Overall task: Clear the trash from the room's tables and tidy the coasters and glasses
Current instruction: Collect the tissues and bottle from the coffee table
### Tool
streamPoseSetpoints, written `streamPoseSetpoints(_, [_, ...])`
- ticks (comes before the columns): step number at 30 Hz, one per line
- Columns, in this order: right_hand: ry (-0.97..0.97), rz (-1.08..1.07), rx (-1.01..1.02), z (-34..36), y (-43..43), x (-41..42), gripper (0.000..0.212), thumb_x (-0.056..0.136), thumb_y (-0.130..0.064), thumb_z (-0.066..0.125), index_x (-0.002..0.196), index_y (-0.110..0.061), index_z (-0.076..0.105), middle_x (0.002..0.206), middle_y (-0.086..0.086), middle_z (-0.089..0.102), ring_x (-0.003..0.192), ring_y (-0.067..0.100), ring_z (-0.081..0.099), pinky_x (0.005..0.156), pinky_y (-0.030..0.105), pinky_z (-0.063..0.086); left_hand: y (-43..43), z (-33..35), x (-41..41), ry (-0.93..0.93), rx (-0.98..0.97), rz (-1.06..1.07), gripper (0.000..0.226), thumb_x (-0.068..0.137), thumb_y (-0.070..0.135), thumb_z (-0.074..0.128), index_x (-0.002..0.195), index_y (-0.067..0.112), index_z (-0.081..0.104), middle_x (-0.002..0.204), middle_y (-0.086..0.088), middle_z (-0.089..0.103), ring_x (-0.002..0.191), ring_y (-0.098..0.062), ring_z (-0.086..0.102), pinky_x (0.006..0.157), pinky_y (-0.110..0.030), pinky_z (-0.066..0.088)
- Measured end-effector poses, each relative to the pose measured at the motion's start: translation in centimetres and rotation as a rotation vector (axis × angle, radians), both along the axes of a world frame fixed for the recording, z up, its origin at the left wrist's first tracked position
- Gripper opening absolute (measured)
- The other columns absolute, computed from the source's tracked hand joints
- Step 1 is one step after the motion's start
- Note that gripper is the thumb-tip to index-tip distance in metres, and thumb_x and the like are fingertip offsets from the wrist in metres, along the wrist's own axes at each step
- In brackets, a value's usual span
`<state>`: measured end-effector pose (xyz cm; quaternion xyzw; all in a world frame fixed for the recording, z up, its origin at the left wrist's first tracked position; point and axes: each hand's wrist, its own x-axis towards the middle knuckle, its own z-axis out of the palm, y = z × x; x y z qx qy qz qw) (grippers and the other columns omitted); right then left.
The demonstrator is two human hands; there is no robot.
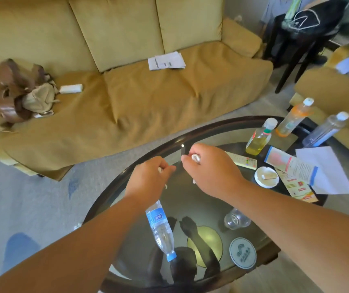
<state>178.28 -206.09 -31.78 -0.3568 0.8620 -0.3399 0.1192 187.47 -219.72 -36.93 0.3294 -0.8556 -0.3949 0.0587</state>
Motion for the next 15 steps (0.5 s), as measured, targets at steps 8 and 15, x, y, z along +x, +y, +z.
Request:
streamPoseSetpoints(8, [0.07,0.022,-0.086,7.5,2.1,1.6,0.041,0.092,-0.035,0.045,0.06,-0.009,0.035,0.054,0.011,0.049,0.06,0.03,0.054,0.051,0.04,0.036,2.3,9.2,1.3,0.151,-0.013,0.049,0.05,0.089,0.054,0.048,0.06,0.013,0.044,0.042,0.009,0.044,0.041,-0.005,0.04,0.049,-0.028,0.032])
streamPoseSetpoints(15, [0.204,0.019,-0.131,15.2,4.6,2.1,0.043,0.093,-0.032,0.044,0.057,-0.014,0.028,0.048,0.002,0.032,0.047,0.018,0.03,0.046,0.034,0.021,4.8,17.6,0.9,0.25,-0.156,-0.04,0.05,0.091,0.041,0.054,0.05,0.017,0.037,0.037,0.007,0.037,0.038,-0.01,0.032,0.042,-0.024,0.024])
